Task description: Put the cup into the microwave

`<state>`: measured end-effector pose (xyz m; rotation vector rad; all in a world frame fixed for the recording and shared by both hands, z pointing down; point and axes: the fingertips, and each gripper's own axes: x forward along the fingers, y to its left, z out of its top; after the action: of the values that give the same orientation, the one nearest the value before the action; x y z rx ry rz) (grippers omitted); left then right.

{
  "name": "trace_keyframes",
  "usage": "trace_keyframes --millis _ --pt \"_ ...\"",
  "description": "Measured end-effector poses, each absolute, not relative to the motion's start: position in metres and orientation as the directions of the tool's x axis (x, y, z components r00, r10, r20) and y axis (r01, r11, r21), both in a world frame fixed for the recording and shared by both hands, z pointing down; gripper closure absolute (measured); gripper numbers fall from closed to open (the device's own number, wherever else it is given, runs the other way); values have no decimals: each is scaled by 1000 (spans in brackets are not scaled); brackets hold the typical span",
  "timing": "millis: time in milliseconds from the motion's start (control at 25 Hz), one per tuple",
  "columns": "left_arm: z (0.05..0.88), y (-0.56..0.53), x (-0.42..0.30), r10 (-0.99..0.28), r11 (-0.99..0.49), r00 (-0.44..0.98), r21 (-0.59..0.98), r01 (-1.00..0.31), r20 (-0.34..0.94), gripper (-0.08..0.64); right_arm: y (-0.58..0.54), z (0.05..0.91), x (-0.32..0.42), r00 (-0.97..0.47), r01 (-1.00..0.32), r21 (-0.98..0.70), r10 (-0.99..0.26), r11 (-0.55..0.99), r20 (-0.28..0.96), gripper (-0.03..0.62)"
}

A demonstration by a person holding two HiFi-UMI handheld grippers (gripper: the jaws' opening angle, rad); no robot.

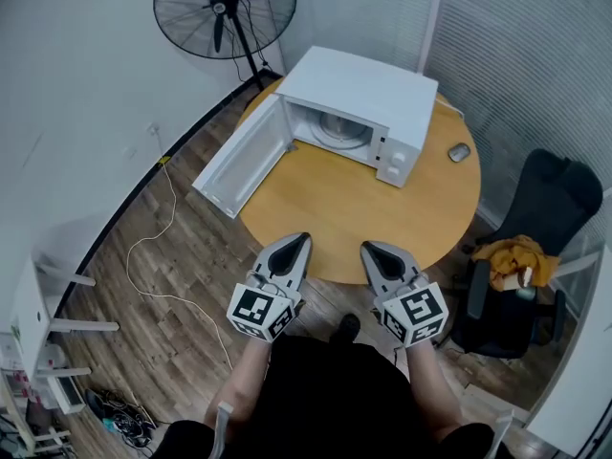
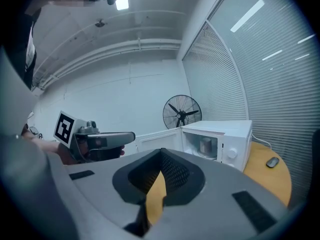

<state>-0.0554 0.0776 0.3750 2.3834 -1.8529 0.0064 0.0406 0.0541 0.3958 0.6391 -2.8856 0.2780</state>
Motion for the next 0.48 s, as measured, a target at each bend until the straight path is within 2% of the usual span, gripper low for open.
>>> trace_keyframes --millis 480 --pt "374 79 -57 -959 -254 264 101 -962 103 563 58 387 35 -898 -426 -138 -400 894 183 584"
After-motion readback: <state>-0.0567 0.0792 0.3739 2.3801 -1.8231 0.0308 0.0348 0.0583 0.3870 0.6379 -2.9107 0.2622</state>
